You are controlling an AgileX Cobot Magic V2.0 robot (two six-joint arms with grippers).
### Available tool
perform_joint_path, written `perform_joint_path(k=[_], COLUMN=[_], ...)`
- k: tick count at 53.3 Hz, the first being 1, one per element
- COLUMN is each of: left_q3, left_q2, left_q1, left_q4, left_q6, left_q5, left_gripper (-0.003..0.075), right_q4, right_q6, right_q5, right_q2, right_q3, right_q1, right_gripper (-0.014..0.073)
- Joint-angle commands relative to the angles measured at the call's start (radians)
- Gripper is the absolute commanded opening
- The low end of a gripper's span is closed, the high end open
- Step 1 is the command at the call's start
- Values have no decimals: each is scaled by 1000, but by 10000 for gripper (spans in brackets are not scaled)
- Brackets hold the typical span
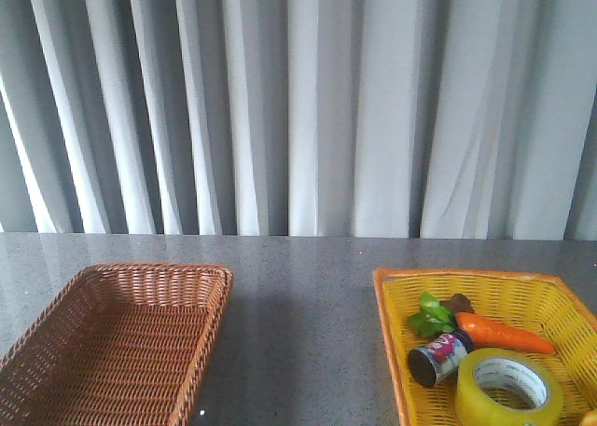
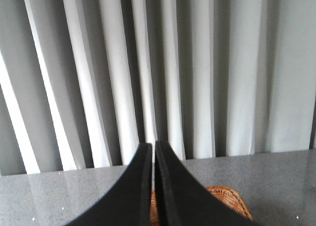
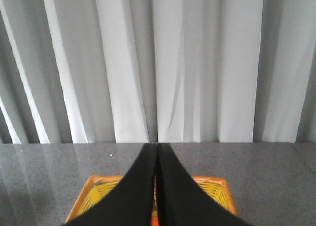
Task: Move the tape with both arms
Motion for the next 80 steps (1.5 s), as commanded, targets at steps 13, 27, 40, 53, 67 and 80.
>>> perform_joint_path(k=[13, 27, 40, 53, 67, 80], left_q3=[-48, -48, -48, -48, -48, -47], left_q2=[85, 87, 111, 184, 194, 226], left_q1=[-1, -1, -1, -1, -1, -1], left_q4=[-18, -29, -28, -29, -28, -27], left_q6=[-36, -36, -19, -25, -28, -28], left_q5=[-51, -14, 29, 55, 62, 80], left_gripper=[-6, -1, 118, 449, 542, 519], right_q4=[-3, -4, 4, 0, 23, 22], right_q6=[0, -34, -90, -89, -61, -86], right_q5=[-65, -34, 16, 65, 41, 301], right_q2=[82, 101, 101, 101, 119, 357], right_q3=[-34, -34, -34, -34, -38, -159], right_q1=[-7, -7, -7, -7, -7, -7], right_gripper=[-8, 1, 201, 533, 535, 498])
